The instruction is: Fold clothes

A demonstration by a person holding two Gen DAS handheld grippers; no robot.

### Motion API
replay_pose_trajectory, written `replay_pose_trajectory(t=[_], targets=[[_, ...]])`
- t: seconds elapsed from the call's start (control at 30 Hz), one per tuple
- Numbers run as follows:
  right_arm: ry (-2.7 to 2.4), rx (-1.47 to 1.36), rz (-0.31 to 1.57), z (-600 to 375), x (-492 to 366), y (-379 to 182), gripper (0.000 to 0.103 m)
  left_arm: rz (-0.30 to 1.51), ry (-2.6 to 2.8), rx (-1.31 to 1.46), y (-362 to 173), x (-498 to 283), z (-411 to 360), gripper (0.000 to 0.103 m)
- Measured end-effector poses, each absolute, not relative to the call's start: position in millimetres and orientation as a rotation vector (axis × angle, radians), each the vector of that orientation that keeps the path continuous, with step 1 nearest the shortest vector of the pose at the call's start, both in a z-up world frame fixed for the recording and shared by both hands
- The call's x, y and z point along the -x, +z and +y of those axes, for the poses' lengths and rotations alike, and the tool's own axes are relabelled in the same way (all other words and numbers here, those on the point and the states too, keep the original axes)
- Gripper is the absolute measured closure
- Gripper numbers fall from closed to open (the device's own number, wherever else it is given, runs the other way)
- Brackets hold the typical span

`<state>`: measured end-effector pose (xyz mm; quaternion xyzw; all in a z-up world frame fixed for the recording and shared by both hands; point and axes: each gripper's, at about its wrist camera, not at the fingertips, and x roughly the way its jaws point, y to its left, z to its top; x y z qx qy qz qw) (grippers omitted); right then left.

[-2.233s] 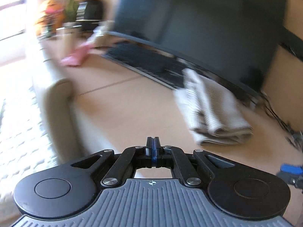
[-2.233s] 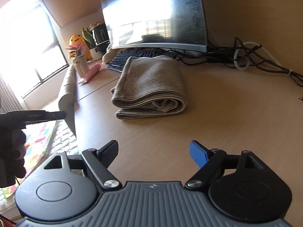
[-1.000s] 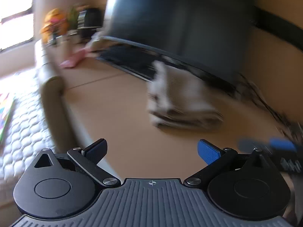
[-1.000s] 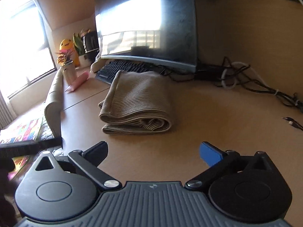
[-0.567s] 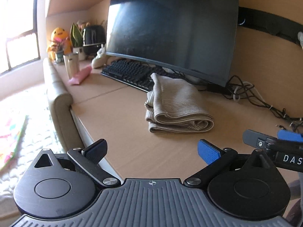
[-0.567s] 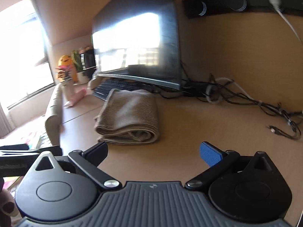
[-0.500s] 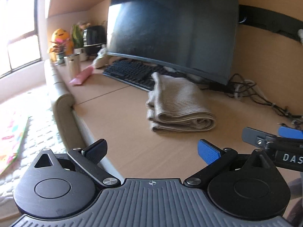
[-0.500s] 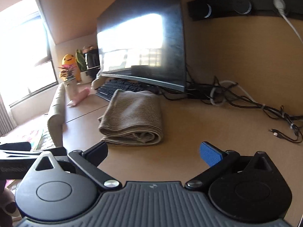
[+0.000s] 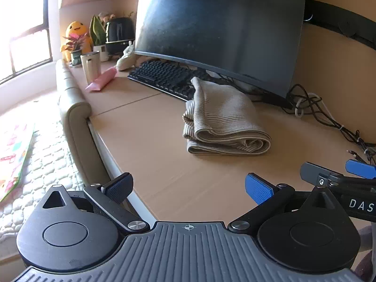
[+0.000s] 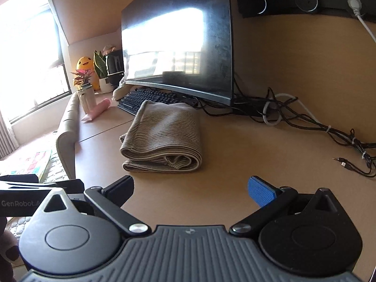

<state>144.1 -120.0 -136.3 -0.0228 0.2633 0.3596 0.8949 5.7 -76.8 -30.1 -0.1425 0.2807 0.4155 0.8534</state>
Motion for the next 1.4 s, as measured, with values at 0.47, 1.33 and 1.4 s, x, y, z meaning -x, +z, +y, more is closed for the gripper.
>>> replay_pose_trajectory(t=[0.47, 1.33, 1.4], targets=[[0.735, 0.049, 0.570, -123.5, -149.9, -141.2, 0.000, 0.616, 0.860, 0.335, -35.7, -11.0, -76.0, 0.000], [0.736, 0.046, 0.585, -123.3, -152.5, -144.7, 0.000, 0.625, 0.866, 0.350, -39.3, -12.6, -76.9, 0.000], [0.736, 0.045, 0.587, -123.3, -152.6, -144.9, 0.000, 0.626, 0.867, 0.350, -39.5, -13.0, -77.4, 0.000]])
